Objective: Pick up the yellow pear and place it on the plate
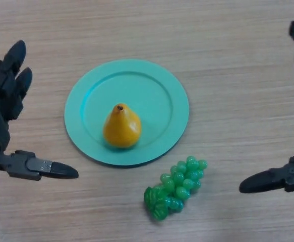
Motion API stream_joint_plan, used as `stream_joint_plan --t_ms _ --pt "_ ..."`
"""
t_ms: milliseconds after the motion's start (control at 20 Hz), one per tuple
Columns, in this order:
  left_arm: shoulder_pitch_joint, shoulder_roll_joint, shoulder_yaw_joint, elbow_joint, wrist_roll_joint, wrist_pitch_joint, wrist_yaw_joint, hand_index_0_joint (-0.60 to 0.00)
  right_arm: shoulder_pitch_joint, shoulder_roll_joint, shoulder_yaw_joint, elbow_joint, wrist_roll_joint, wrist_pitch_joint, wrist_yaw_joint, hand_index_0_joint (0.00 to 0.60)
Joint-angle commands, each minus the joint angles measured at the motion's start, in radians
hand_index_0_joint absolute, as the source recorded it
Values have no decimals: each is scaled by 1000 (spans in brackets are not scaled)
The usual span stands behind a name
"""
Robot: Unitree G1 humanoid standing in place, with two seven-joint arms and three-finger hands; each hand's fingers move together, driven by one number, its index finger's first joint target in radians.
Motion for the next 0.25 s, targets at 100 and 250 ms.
stream_joint_plan --t_ms 100,250 --pt "-26 48 128 -96 -84 -37 -17 0 -47 -20 4 -29 32 -98 -20 0" --pt "1 38 137 -137 -75 -20 -47 0 -68 -18 26 -33 37 -64 -17 0"
